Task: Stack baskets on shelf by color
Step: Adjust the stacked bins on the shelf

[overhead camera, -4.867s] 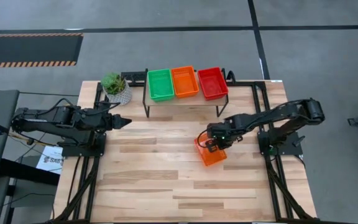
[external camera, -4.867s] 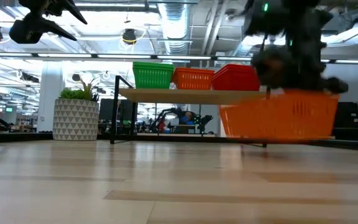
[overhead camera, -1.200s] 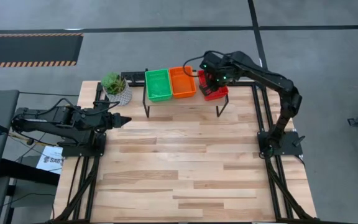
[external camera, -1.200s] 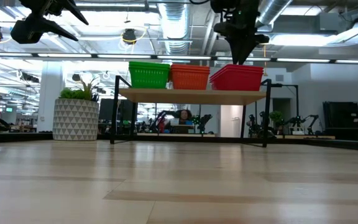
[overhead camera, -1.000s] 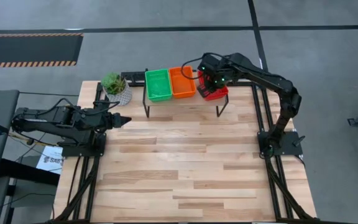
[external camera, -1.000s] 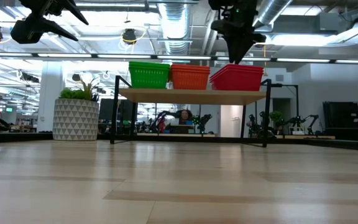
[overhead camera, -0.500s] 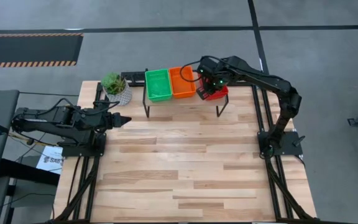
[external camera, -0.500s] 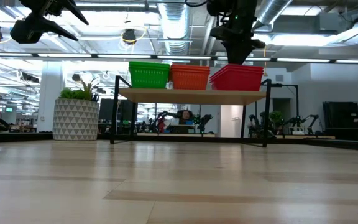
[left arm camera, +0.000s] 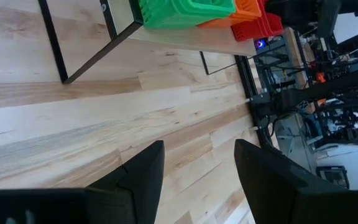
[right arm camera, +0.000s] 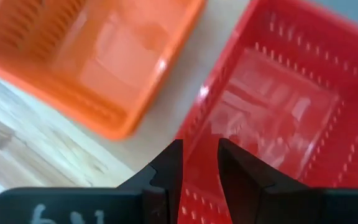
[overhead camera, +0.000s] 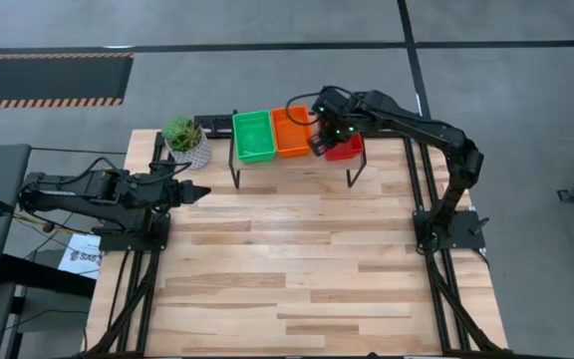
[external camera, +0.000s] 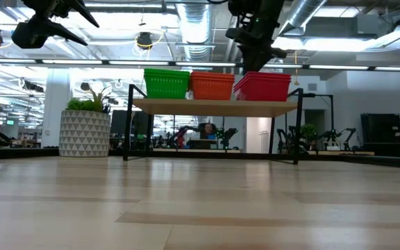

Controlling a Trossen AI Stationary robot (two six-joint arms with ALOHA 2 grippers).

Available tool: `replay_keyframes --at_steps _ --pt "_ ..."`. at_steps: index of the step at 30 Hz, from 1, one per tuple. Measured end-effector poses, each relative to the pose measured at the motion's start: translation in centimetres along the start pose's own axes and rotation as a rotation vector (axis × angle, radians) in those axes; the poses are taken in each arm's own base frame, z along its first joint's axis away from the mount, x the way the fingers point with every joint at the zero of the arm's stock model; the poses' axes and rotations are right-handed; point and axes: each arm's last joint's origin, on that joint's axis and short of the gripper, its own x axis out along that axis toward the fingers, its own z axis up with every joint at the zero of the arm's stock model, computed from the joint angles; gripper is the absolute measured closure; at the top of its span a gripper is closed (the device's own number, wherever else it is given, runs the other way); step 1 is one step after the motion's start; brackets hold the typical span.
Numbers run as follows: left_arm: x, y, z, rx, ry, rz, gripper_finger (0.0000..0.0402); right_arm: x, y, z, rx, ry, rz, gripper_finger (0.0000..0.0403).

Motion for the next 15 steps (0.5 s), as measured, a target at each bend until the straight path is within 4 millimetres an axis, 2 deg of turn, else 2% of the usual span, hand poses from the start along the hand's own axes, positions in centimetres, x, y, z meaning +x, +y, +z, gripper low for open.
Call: replay_keyframes --at_steps 8,15 --pt "0.0 0.0 0.0 -0.007 0.0 0.0 0.0218 0.1 -0.5 1.8 0.039 -0.135 0.049 0.0282" --pt "0.0 0.0 0.0 -0.017 0.0 0.0 0.0218 0.1 -0.2 2.1 -0.056 -0.152 0.098 0.0282"
